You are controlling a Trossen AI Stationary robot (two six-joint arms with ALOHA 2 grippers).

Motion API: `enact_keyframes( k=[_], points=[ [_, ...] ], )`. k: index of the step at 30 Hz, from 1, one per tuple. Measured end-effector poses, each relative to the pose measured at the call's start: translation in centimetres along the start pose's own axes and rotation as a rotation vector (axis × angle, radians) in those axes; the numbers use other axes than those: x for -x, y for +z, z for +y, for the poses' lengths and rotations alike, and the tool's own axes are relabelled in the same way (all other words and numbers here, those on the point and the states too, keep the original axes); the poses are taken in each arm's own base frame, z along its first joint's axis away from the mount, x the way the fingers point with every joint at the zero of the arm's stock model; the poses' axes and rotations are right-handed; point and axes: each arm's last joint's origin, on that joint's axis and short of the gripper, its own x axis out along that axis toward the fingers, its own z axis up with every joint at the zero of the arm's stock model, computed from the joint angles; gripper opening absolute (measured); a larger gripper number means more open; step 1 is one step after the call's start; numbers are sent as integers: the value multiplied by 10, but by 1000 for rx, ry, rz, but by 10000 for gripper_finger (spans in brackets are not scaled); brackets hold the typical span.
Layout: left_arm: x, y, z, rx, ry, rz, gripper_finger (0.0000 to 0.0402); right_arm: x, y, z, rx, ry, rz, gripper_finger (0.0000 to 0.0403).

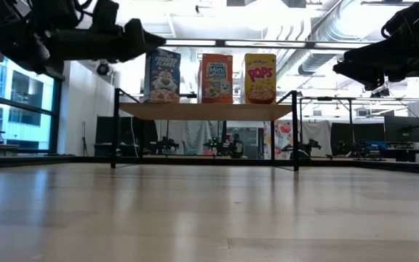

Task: Stack cereal on shelf
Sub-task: Put the blue cereal box aligned with the other blue cereal boxes on the shelf

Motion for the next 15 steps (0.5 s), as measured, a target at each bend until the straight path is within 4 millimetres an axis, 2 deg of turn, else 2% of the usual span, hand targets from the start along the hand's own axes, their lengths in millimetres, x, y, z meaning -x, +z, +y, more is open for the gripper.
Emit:
enact_keyframes(
  k=[9, 15],
  points=[
    [10, 21, -9, -67, -53, -88, 324, 0, 0, 0, 0, 0, 0, 248],
    [18, 28, -25, -56, -137, -102, 324, 0, 0, 0, 0, 0, 0, 248]
  ],
)
